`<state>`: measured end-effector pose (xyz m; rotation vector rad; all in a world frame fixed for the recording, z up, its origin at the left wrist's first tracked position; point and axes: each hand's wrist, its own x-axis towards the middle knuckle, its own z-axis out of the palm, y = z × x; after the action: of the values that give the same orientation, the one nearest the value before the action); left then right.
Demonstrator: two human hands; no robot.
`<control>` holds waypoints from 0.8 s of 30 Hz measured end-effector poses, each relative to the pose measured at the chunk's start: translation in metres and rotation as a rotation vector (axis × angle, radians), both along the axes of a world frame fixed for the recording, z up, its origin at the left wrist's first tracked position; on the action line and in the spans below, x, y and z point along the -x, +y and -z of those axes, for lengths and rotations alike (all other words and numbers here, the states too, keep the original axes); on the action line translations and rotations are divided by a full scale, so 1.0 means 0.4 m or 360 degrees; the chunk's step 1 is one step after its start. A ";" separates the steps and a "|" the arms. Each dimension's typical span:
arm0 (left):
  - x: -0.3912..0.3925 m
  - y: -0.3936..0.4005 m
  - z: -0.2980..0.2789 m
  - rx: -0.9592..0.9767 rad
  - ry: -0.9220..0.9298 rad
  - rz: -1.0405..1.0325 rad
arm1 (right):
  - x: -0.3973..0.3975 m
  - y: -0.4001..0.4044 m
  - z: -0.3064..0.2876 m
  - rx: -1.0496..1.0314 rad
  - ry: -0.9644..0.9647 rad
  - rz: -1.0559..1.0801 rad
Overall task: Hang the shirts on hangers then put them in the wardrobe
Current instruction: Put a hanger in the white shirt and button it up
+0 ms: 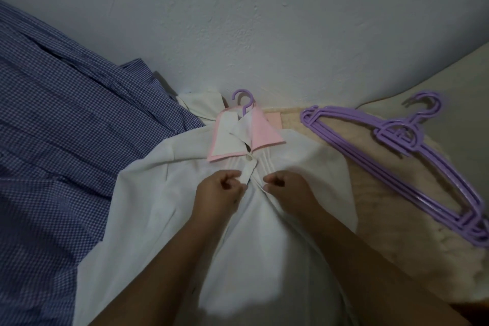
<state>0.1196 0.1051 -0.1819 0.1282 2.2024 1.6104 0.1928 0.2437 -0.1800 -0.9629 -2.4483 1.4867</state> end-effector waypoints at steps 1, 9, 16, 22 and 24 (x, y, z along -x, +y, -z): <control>-0.013 -0.010 0.005 0.0058 0.0022 0.0012 | -0.014 -0.008 -0.001 0.0048 -0.0023 0.0003; -0.022 -0.047 0.000 0.0708 0.0555 0.0470 | -0.057 -0.044 -0.013 -0.0093 -0.0256 -0.0115; -0.019 -0.043 -0.043 -0.0086 -0.0220 0.0019 | -0.045 -0.069 -0.066 -0.0224 -0.0133 0.0001; -0.049 -0.044 -0.035 -0.0357 -0.0579 -0.0038 | -0.052 -0.106 -0.039 -0.0102 -0.0110 0.0050; -0.062 -0.045 -0.021 -0.0350 -0.0581 -0.0049 | -0.055 -0.118 -0.029 0.0001 -0.0062 0.0114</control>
<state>0.1444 0.0872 -0.1737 -0.1295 1.7600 1.7326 0.2148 0.1966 -0.1683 -1.0776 -2.4125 1.4592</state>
